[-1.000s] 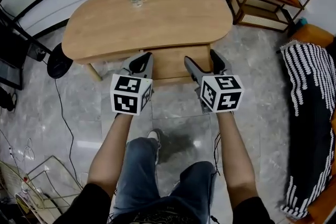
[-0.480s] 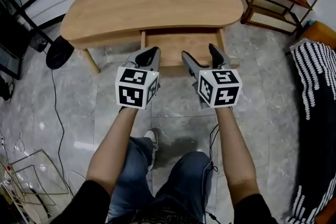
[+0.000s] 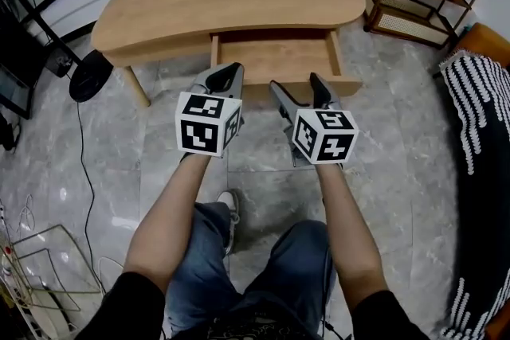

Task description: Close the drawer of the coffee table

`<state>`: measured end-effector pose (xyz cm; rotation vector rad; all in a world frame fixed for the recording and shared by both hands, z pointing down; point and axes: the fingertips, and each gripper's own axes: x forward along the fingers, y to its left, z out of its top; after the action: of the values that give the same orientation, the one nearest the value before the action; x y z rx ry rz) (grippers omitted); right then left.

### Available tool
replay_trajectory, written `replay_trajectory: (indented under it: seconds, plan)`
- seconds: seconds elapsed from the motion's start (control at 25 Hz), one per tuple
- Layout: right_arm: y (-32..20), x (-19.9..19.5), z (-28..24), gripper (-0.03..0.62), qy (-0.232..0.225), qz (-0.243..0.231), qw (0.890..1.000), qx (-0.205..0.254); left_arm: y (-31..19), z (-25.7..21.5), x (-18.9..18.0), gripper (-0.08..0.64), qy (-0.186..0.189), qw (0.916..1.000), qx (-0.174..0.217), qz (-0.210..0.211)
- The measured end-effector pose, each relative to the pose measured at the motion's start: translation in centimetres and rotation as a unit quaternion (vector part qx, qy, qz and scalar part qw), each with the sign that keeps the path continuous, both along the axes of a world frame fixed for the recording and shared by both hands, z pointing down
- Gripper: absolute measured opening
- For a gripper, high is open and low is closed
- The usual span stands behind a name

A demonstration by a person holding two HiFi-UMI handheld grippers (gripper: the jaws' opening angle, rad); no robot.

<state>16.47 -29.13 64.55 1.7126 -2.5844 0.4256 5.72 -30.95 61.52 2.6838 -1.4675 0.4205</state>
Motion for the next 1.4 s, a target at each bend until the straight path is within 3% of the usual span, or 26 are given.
replay_trajectory:
  seconds: [0.2,0.4,0.64,0.84,1.08,1.24,1.4]
  plan:
    - [1.0,-0.1,2.2,0.391,-0.057,0.012,0.998,-0.014,0.4,-0.3,0.8,0.003,0.027,0.9996,-0.004,0.005]
    - [1.3,0.2,4.1,0.391,-0.125,0.022,0.992,-0.024,1.1,0.4,1.4,0.003,0.005,0.9998,0.0,0.018]
    - [0.1,0.7,7.3,0.391,-0.242,0.046,0.968,-0.044,1.4,0.7,-0.3,0.003,0.041,0.999,-0.018,0.004]
    - [-0.8,0.3,10.1,0.441,-0.319,0.052,0.945,-0.058,1.7,0.7,-1.2,0.003,0.045,0.9989,-0.014,0.001]
    - [-1.7,-0.3,11.8,0.451,-0.382,0.043,0.922,-0.044,2.1,1.1,-2.2,0.003,0.066,0.9972,-0.036,0.0]
    - [-2.9,0.2,11.7,0.451,-0.416,0.042,0.908,-0.034,2.1,0.9,-2.5,0.003,0.066,0.9974,-0.03,-0.001]
    - [-3.0,0.5,12.7,0.399,-0.401,0.058,0.914,-0.035,2.0,1.5,-2.8,0.003,0.045,0.9985,-0.031,0.002]
